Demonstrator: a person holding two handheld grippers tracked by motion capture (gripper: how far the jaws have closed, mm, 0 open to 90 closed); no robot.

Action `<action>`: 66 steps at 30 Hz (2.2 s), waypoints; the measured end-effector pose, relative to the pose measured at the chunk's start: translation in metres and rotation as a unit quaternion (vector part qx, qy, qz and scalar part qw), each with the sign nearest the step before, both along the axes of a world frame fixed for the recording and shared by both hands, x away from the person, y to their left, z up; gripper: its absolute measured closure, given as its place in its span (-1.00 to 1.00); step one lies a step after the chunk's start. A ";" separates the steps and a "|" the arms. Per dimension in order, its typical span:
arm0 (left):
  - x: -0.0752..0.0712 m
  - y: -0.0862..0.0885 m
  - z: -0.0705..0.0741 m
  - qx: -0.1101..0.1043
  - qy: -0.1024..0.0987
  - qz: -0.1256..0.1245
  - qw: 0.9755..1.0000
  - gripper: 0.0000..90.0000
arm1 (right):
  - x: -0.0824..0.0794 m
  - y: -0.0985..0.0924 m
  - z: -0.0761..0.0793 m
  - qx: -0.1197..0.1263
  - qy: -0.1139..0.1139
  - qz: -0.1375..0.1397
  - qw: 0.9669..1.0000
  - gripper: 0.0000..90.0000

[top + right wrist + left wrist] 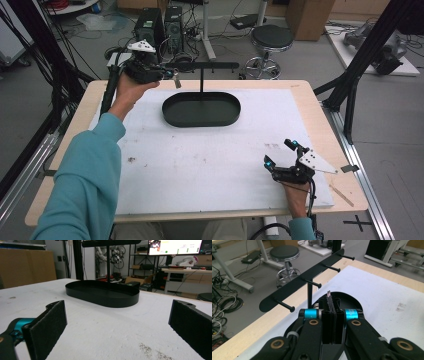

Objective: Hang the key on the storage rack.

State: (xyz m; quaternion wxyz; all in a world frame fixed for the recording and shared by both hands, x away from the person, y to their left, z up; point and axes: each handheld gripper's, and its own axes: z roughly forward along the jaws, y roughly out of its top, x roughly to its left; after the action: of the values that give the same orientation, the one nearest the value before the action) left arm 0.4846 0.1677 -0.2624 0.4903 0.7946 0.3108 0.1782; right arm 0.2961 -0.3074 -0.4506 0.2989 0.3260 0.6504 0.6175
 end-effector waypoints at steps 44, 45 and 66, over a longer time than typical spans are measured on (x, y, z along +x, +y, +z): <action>0.022 -0.009 -0.027 0.024 0.024 0.095 0.995 0.98 | 0.000 0.000 0.000 0.000 0.003 0.000 1.000 -0.98; 0.022 -0.009 -0.027 0.024 0.023 0.095 0.995 0.98 | 0.000 0.000 0.000 0.000 0.003 0.000 1.000 -0.98; 0.032 0.000 -0.031 0.013 0.027 0.101 0.994 0.98 | 0.000 0.000 0.000 0.002 0.002 0.001 1.000 -0.98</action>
State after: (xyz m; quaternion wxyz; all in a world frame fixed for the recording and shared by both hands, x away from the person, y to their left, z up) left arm 0.5167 0.1672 -0.2932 0.4506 0.7700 0.4001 0.2098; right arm 0.2964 -0.3071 -0.4506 0.2965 0.3271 0.6499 0.6186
